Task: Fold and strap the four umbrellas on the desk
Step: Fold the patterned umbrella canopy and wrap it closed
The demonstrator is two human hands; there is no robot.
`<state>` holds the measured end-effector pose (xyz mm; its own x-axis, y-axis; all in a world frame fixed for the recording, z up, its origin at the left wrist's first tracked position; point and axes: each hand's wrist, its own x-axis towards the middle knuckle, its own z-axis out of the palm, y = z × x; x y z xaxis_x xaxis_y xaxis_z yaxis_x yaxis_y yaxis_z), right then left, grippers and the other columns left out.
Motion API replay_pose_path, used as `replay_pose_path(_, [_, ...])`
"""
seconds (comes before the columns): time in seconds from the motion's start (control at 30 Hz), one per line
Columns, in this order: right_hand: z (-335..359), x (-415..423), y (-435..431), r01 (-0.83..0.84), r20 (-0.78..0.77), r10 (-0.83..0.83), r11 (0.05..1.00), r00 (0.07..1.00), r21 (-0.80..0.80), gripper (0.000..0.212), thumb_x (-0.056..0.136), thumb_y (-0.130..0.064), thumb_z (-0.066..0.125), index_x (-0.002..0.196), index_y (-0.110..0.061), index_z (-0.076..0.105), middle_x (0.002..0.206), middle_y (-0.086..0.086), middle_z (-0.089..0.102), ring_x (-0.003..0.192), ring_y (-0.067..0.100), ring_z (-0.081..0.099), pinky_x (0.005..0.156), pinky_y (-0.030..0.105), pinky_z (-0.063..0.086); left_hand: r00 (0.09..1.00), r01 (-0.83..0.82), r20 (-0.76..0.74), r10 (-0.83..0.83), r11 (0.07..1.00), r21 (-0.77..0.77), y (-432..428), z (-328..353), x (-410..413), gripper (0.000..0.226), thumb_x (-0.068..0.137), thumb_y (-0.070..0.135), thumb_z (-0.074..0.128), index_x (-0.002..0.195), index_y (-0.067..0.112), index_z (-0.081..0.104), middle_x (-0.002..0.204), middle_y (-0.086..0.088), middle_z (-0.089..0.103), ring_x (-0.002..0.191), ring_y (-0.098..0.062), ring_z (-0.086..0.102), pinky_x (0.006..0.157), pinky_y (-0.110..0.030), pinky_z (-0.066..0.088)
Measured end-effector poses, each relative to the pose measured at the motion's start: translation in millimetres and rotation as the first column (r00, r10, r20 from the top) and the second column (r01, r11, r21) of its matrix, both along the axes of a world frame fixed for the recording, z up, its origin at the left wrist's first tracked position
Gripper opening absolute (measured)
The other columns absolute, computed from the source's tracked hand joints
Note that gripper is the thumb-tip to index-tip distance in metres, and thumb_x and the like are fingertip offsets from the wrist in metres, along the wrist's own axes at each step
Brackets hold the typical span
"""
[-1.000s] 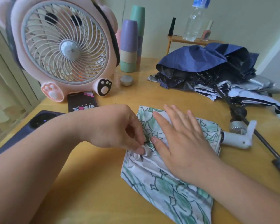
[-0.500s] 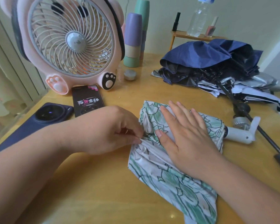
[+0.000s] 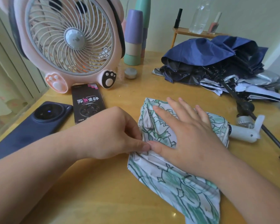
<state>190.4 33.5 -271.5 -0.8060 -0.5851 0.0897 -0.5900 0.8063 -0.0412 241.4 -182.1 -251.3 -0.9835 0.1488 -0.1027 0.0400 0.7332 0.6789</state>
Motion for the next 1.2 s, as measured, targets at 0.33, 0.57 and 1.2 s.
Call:
replay_pose_path(0.33, [-3.6,-0.5,6.0,-0.091,0.019,0.09,0.995,0.996,0.044,0.088,0.081,-0.093,0.014,0.156,-0.052,-0.007,0.168,-0.011,-0.019,0.151,0.008,-0.028,0.125,0.052,-0.01,0.983,-0.049,0.174,0.055,0.998,-0.035,12.7,6.5,8.7,0.022,0.082,0.042,0.079,0.072,0.022,0.078,0.062,0.01,0.073,0.058,-0.003,0.065,0.06,-0.015,0.048])
replay_pose_path(0.57, [-4.7,4.6,6.3,-0.109,0.042,0.105,0.988,0.994,0.113,0.106,0.068,-0.104,0.008,0.15,-0.05,-0.031,0.163,-0.008,-0.035,0.146,0.01,-0.039,0.123,0.053,-0.016,0.97,0.002,0.242,-0.007,1.0,0.019,-2.2,6.0,17.3,0.03,0.093,0.031,0.071,0.081,0.005,0.069,0.053,0.008,0.055,0.048,-0.008,0.041,0.048,-0.016,0.033])
replay_pose_path(1.2, [0.5,10.3,8.6,-0.128,0.06,0.121,0.983,0.991,0.131,0.11,0.07,-0.103,0.01,0.157,-0.042,-0.02,0.162,-0.008,-0.038,0.143,0.01,-0.044,0.121,0.055,-0.018,0.987,-0.145,0.017,0.157,0.945,-0.293,28.1,32.9,-22.5,0.047,0.074,0.063,0.075,0.077,0.016,0.076,0.072,-0.009,0.071,0.055,-0.014,0.053,0.055,-0.031,0.051])
